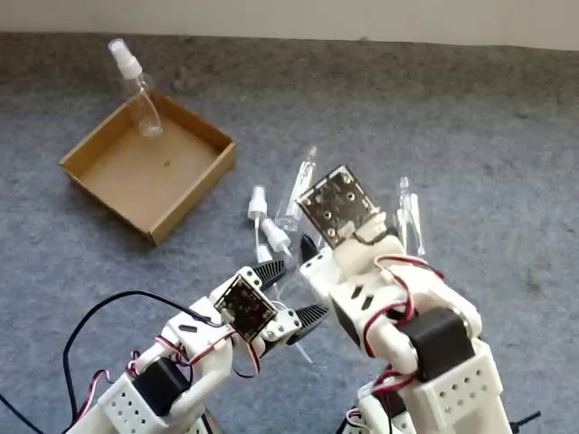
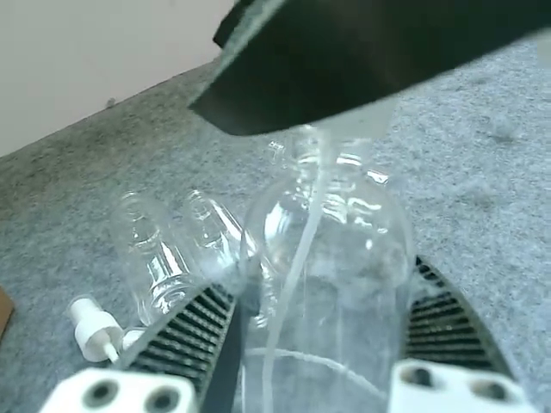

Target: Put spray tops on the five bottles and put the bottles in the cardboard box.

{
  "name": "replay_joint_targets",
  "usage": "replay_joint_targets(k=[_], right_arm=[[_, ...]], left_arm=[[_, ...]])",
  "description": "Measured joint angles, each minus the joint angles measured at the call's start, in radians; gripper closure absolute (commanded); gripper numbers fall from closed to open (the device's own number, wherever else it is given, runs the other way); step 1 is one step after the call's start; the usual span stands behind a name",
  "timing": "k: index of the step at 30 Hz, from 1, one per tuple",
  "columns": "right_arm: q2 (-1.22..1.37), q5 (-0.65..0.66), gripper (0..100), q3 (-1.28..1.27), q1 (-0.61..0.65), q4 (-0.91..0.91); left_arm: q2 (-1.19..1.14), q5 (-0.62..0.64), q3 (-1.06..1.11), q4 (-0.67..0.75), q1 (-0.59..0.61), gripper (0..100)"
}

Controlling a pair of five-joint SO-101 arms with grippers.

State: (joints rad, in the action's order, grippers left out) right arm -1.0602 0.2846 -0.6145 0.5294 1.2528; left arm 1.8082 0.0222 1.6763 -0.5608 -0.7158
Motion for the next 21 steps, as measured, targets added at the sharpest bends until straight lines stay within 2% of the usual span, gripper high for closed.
replay_joint_targets(k=[15,21], right_arm=[[0.130,0.000,84.9,0.186,-0.006,0.000],[0.130,0.000,85.3,0.301,-0.114,0.000]], left_arm=[[0.000,0.000,0.000,0.000,0.005,85],[0.000,0.000,0.000,0.000,0.005,85]])
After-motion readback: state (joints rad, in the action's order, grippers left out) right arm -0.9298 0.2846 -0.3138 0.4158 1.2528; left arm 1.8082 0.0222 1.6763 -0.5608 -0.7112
